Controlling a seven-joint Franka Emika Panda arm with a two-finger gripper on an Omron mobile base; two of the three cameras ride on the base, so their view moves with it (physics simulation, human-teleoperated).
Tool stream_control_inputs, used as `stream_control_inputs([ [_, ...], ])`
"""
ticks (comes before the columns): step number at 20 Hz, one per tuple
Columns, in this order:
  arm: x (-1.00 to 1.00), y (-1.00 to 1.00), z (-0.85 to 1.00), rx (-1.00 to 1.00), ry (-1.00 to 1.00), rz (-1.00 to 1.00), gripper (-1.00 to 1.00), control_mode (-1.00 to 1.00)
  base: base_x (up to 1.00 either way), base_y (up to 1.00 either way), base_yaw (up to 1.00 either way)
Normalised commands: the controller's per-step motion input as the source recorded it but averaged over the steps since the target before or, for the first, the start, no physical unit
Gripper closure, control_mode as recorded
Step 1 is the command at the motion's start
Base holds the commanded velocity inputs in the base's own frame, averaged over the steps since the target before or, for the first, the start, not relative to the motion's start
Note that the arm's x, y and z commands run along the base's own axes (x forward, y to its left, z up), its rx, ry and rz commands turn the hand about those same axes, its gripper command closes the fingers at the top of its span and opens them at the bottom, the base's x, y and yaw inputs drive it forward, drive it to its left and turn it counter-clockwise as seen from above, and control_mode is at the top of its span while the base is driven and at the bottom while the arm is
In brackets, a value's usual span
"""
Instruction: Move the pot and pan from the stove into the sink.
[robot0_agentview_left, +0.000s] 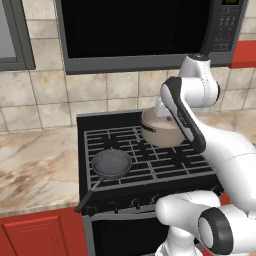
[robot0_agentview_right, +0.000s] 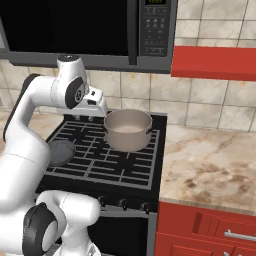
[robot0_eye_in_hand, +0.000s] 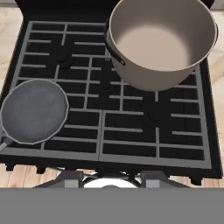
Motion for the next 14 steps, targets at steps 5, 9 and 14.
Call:
stream_control_inputs([
  [5,-0.09,0.0,0.0,0.0,0.0,0.0,-1.0,-1.0,0.0,0.0,0.0],
  [9,-0.28,0.04,-0.15,0.0,0.02,0.0,-1.0,-1.0,0.0,0.0,0.0],
  [14,-0.37,0.14,-0.14,0.0,0.01,0.0,-1.0,-1.0,0.0,0.0,0.0],
])
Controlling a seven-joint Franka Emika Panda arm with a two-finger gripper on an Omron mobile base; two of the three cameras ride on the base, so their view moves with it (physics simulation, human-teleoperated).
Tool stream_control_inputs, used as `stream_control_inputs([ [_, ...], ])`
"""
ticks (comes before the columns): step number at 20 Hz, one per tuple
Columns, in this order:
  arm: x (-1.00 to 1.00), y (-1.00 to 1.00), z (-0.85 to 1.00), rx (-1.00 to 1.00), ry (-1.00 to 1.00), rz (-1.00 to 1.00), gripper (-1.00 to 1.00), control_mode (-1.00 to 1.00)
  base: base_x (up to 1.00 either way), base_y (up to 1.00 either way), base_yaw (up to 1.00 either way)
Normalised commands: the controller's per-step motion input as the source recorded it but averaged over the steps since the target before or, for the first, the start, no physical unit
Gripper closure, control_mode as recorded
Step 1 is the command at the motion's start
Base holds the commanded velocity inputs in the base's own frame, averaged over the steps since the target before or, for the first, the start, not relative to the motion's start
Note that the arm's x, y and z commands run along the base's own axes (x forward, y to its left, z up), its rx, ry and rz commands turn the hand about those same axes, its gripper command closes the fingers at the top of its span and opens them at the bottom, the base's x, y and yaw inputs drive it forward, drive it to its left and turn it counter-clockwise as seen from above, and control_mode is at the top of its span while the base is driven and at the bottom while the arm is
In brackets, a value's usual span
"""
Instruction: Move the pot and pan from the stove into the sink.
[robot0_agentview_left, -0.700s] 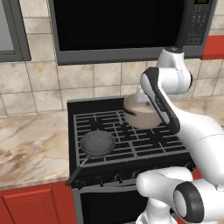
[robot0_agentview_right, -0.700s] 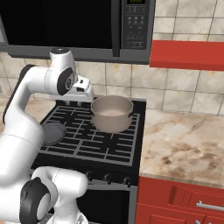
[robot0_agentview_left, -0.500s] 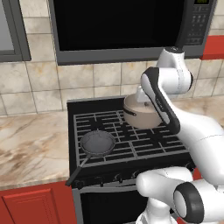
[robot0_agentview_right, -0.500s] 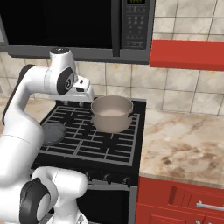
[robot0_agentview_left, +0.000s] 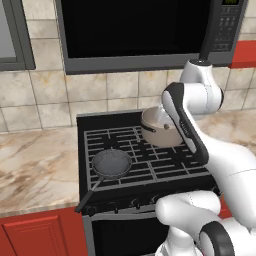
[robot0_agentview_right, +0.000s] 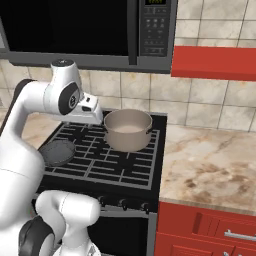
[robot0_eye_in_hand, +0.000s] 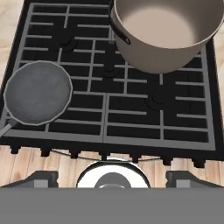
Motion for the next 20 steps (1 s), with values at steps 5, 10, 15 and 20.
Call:
stream_control_inputs([
  [5,-0.33,0.35,-0.06,0.0,0.0,0.0,-1.0,-1.0,0.0,0.0,0.0],
  [10,-0.29,0.51,-0.05,0.01,0.0,-0.02,-1.0,-1.0,0.0,0.0,0.0],
  [15,-0.24,0.6,-0.1,0.0,0.0,-0.05,-1.0,-1.0,0.0,0.0,0.0],
  [20,-0.27,0.55,-0.11,0.02,0.0,-0.08,-1.0,-1.0,0.0,0.0,0.0],
])
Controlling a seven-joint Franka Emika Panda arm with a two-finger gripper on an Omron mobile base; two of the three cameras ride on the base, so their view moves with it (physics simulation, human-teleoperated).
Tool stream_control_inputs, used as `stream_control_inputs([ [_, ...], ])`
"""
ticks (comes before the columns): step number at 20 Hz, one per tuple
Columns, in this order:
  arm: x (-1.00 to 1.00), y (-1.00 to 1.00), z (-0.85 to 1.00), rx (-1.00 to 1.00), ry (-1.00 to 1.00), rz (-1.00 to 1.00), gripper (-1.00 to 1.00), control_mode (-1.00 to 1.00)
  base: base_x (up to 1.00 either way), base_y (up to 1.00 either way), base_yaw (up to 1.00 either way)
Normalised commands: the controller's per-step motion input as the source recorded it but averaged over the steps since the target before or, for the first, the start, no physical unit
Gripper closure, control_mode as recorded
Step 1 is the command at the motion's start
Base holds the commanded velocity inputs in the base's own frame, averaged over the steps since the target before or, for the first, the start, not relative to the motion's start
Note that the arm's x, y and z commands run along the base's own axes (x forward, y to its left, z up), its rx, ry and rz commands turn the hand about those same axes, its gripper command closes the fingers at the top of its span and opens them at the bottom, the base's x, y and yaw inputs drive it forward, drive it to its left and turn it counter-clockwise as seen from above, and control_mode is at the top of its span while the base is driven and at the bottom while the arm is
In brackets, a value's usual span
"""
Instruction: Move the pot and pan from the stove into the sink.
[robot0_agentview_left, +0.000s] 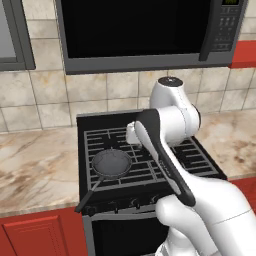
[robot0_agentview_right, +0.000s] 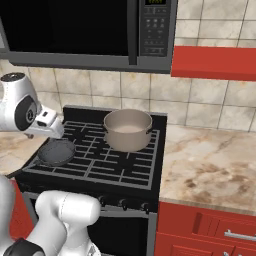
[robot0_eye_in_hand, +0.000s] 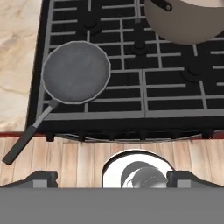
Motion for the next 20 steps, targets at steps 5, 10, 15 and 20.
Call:
stream_control_inputs([
  [5,-0.3,0.55,-0.09,0.03,0.0,-0.1,-1.0,-1.0,0.0,0.0,0.0],
  [10,-0.27,0.55,-0.1,0.02,0.0,-0.11,-1.0,-1.0,0.0,0.0,0.0],
  [15,-0.19,0.61,-0.12,0.01,0.0,-0.13,-1.0,-1.0,0.0,0.0,0.0],
  [20,-0.03,0.66,-0.16,0.0,0.0,-0.15,-1.0,-1.0,0.0,0.0,0.0],
])
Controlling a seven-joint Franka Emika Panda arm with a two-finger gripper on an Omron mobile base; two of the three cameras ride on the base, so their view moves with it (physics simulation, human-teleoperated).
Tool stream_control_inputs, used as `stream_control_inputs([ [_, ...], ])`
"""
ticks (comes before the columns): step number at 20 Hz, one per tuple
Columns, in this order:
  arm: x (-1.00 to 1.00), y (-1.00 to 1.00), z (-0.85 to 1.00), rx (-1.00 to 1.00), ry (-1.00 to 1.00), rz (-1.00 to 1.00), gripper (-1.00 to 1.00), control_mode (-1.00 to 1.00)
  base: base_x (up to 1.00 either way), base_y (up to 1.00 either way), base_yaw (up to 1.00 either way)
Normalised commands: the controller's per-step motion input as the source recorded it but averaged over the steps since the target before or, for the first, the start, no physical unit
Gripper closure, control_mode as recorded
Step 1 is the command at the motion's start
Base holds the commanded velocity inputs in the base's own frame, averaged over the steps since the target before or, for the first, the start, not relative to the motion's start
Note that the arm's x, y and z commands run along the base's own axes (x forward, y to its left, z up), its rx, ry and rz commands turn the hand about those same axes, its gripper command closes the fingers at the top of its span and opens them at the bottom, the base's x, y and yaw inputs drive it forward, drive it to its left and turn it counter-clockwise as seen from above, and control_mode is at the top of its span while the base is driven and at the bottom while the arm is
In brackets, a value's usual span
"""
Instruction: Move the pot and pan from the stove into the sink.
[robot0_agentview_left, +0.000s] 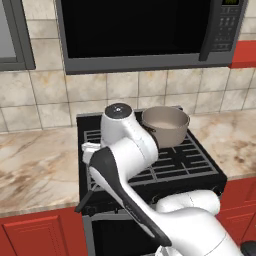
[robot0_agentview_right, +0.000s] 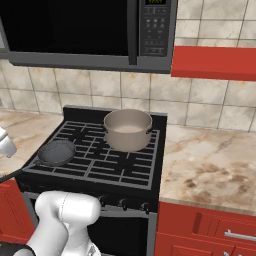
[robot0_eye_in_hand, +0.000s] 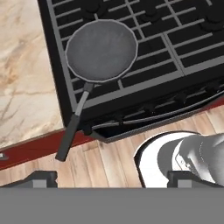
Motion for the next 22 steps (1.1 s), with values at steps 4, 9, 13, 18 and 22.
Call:
stream_control_inputs([
  [4,0.17,0.67,-0.18,0.0,0.0,-0.17,-1.0,-1.0,0.0,0.0,0.0],
  [9,0.29,0.63,-0.14,-0.01,-0.02,-0.17,-1.0,-1.0,0.0,0.0,0.0],
  [13,0.41,0.53,-0.12,-0.05,-0.02,-0.18,-1.0,-1.0,0.0,0.0,0.0],
  [18,0.23,0.25,-0.06,-0.02,-0.04,-0.08,-1.0,-1.0,0.0,0.0,0.0],
  [22,-0.01,0.0,-0.01,0.01,0.0,0.0,-1.0,-1.0,0.0,0.0,0.0],
])
